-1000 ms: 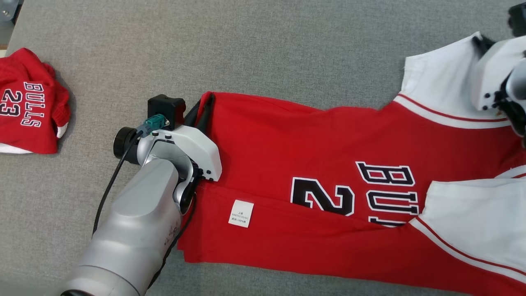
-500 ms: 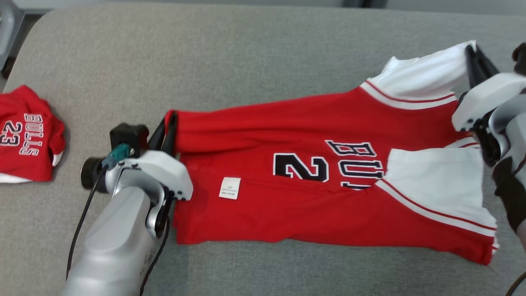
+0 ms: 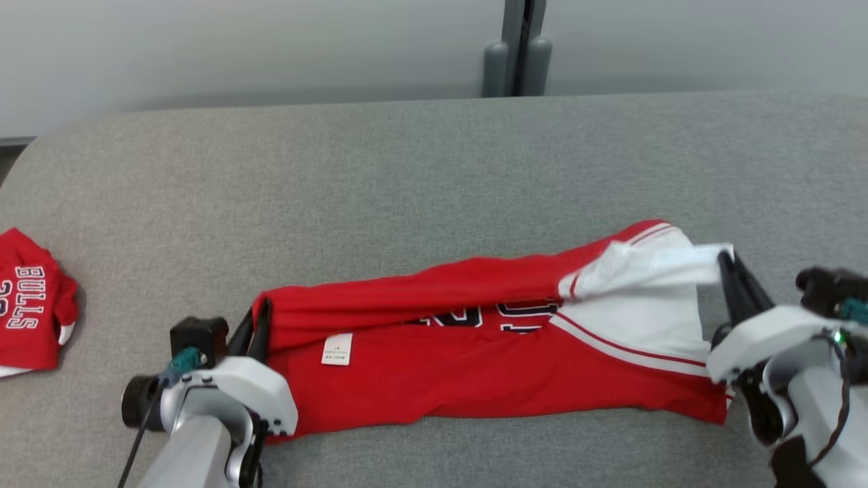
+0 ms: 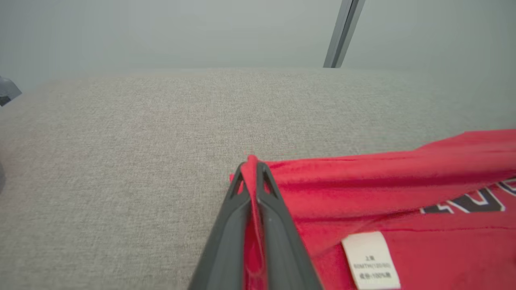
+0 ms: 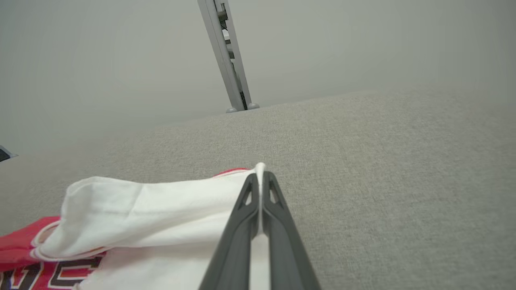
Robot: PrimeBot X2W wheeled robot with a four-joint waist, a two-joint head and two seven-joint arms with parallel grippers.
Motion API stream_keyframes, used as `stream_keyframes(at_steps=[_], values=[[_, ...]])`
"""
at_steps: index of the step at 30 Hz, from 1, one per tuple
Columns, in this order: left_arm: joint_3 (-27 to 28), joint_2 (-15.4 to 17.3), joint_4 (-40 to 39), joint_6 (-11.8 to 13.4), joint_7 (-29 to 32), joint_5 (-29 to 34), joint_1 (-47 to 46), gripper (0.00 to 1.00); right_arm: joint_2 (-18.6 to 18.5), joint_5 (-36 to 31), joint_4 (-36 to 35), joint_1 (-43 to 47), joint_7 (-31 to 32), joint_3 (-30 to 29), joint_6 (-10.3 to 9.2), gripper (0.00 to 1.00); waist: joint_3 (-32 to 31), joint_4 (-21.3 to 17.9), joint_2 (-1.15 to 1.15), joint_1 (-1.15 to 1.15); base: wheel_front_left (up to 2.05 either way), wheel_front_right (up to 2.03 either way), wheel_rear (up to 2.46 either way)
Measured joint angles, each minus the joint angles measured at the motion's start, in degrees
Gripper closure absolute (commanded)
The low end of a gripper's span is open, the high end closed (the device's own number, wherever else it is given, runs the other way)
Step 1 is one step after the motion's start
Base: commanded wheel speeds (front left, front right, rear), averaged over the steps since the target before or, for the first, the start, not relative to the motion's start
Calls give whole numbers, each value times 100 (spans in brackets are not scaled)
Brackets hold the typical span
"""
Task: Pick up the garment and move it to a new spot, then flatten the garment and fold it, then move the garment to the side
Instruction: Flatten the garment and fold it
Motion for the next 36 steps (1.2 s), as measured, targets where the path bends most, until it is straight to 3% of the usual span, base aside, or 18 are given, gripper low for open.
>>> stream_keyframes(at_steps=[5, 8, 9, 10, 11, 18, 22, 28, 36], values=[[235, -98, -78, 25, 0, 92, 404, 100, 185, 45, -116, 599, -1, -120, 0, 100, -180, -118, 0, 0, 0, 0, 0], [302, -176, -109, 15, 0, 188, 610, 58, 315, 71, -3, 779, -1, -157, -1, 100, -234, -143, 0, 0, 0, 0, 0], [324, -211, -110, 19, 0, 215, 669, 35, 339, 70, 30, 814, 0, -141, -1, 99, -241, -139, 0, 0, 0, 0, 0], [372, -246, -126, 62, 0, 241, 719, 0, 349, 70, 57, 825, -1, -151, -1, 17, -248, -135, 0, 0, 0, 0, 0], [424, -268, -167, 114, 0, 269, 758, 0, 350, 70, 62, 825, -1, -190, 0, 0, -256, -129, 0, 0, 0, 0, 0], [886, -389, -1026, 495, 0, 647, 1363, 0, 331, -63, -288, 804, -1, -485, -1, 0, -315, -42, 0, 0, 0, 0, 0], [953, -463, -1212, 497, 0, 815, 1714, 0, 312, -220, -219, 740, -1, -533, -1, 0, -347, 58, 0, 0, 0, 0, 0], [1003, -483, -1381, 445, 0, 996, 1742, 0, 250, -487, 486, 470, 312, -564, -1, 0, -338, 260, 0, 0, 0, 0, 0], [898, -489, -1390, 397, 0, 867, 1701, 0, 303, -545, 1162, 235, 556, -565, -1, 0, -200, 427, 0, 0, 0, 0, 0]])
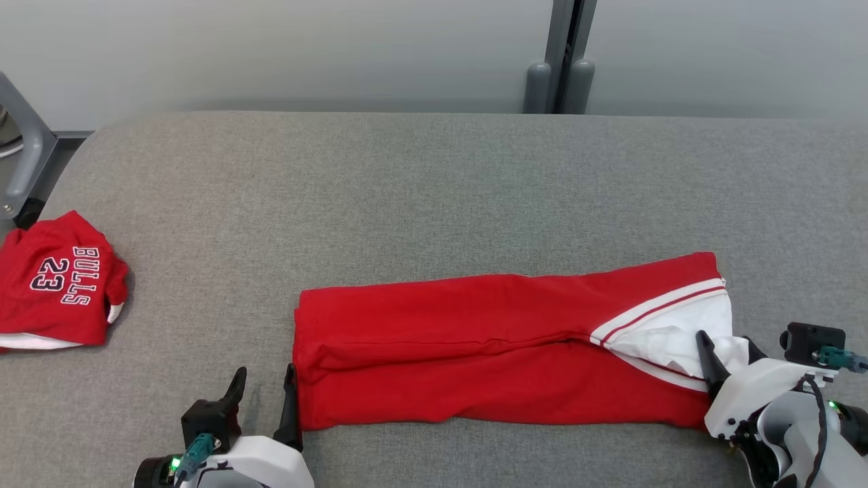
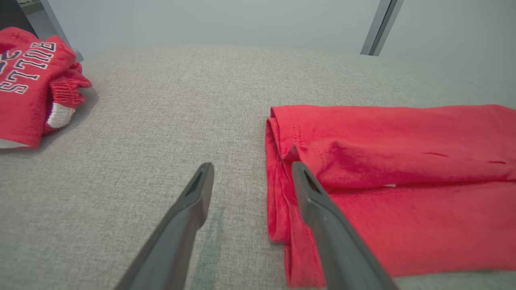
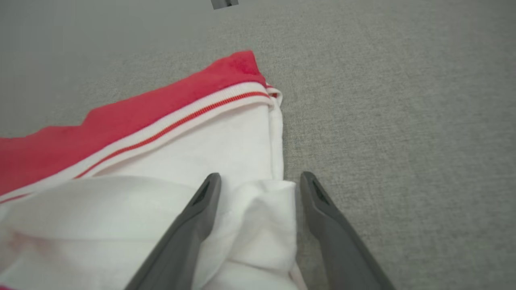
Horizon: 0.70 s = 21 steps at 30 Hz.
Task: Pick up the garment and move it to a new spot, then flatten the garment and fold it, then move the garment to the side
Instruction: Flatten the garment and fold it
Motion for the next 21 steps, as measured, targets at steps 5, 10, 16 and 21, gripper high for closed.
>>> stream_keyframes(at_steps=[5, 10, 16, 21], values=[[-97, 1, -66, 7, 0, -108, -53, 0, 31, 105, 202, -99, 5, 49, -2, 0, 76, 61, 0, 0, 0, 0, 0], [-164, -3, -100, 48, 0, -214, -138, 0, 32, 120, 283, -147, -121, 213, 1, 100, 108, 63, 0, 0, 0, 0, 0], [-169, -3, -97, 52, 0, -229, -149, 0, 31, 252, 405, -239, -276, 156, 10, 100, 105, 40, 0, 0, 0, 0, 0], [-162, -4, -93, 48, 0, -230, -153, 0, -231, 221, 402, -316, -508, -175, 8, 100, 98, -14, 0, 0, 0, 0, 0]])
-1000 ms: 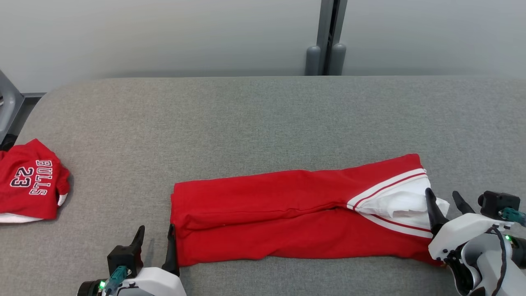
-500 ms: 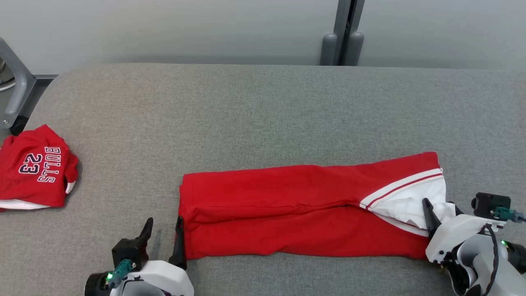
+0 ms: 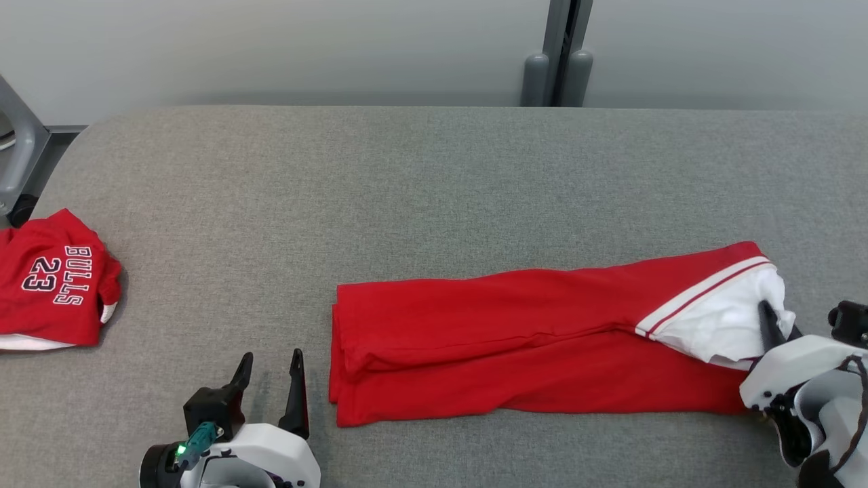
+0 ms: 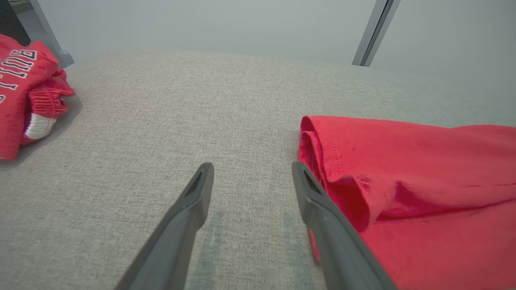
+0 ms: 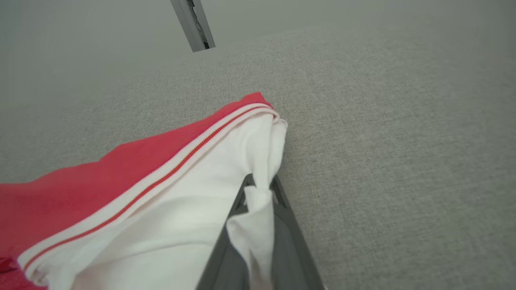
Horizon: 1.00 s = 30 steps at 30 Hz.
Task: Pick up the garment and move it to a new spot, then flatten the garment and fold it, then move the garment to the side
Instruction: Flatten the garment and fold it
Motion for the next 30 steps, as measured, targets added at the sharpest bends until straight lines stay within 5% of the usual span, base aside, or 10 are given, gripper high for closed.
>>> stream_keyframes(at_steps=[5, 10, 21, 30], values=[[-37, 1, 1, -4, 0, -59, -5, 0, 31, -333, -942, 108, -44, -312, -7, 100, -2, -68, 0, 0, 0, 0, 0], [-87, 1, 34, -60, 0, -132, -5, 0, 490, -355, -1873, 597, -48, -147, -9, 100, -55, -99, 0, 0, 0, 0, 0], [-455, 0, 121, -120, 0, -212, 15, 0, 803, 559, -2708, 1041, 32, 1872, -9, 100, -279, 357, 0, 0, 0, 0, 0], [-688, 4, 137, -115, 0, -151, 31, 0, 829, 1224, -2530, 800, 86, 2829, -9, 100, -384, 1025, 0, 0, 0, 0, 0]])
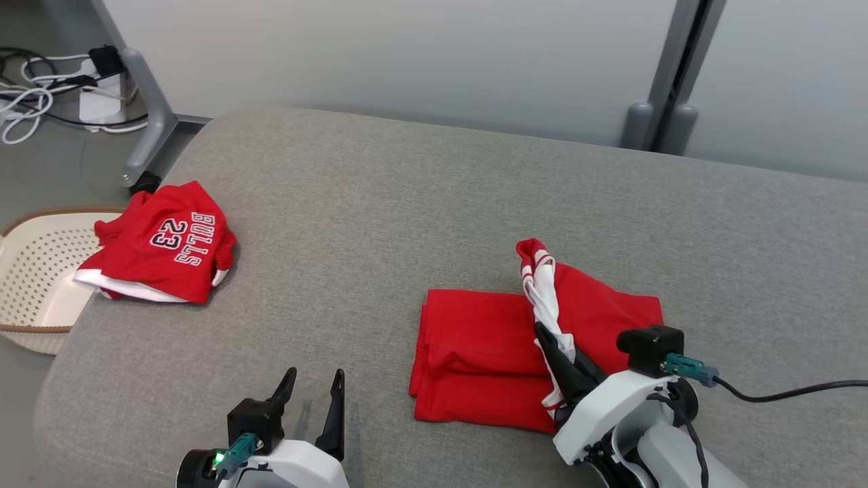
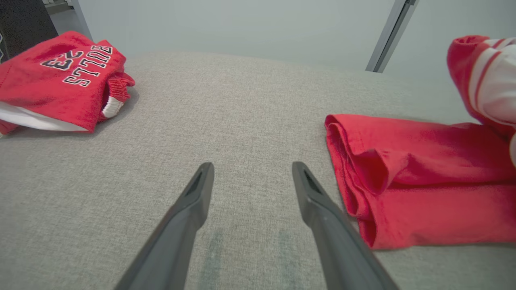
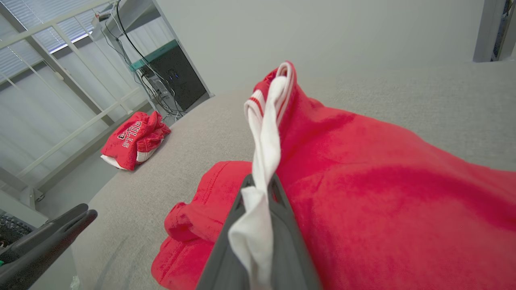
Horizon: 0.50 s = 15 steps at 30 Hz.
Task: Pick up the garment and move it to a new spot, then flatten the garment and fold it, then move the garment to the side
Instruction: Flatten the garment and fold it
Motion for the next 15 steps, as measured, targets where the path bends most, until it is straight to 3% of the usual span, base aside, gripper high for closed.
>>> stream_keyframes(at_steps=[8, 9, 10, 15], values=[[-186, -1, -5, 16, 0, -38, -27, 0, 7, 613, 292, -398, -65, 743, 0, 100, 39, 361, 0, 0, 0, 0, 0], [-202, -1, -5, 18, 0, -37, -35, 0, 7, 691, 333, -449, -78, 799, 0, 81, 53, 372, 0, 0, 0, 0, 0], [-211, -3, -5, 22, 0, -37, -40, 0, 7, 757, 368, -496, -88, 849, 0, 0, 65, 375, 0, 0, 0, 0, 0], [-170, -2, -4, 64, 0, -40, -45, 0, 14, 1107, 231, -659, -126, 824, 0, 0, 82, 237, 0, 0, 0, 0, 0]])
